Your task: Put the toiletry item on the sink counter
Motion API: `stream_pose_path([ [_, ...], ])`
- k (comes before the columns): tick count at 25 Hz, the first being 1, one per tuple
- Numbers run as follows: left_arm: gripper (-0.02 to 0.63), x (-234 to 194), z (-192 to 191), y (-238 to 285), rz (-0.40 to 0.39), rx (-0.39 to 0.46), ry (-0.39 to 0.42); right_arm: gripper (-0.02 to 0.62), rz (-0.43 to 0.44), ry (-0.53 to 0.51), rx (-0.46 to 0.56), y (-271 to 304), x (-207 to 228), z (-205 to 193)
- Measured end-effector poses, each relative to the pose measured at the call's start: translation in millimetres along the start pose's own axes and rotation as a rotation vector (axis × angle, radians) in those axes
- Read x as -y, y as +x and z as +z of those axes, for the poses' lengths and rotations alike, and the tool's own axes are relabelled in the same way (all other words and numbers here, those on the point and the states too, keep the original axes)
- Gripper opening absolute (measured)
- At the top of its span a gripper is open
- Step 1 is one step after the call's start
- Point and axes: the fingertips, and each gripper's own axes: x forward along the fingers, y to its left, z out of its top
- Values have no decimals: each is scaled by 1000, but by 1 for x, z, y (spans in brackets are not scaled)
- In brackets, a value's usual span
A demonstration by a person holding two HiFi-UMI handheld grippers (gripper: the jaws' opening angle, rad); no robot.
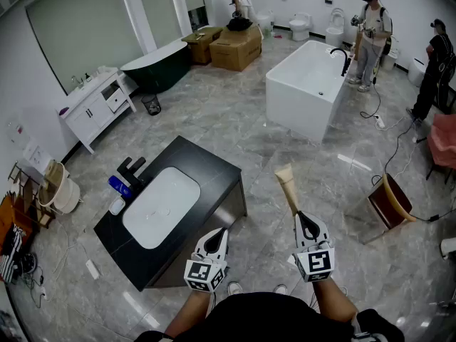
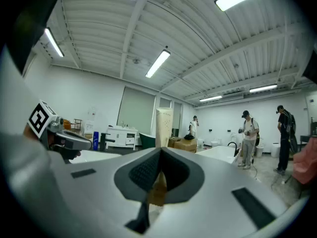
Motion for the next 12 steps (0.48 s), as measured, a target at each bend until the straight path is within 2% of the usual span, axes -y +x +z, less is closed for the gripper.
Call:
stream_pose_path([
  [6,6,0,1,-6,-2,7,-3,6,16,-42,-2,2,-9,1],
  [12,6,-13,4,-18,10,19,-3,6,19,-18,-3,3,-24,11],
])
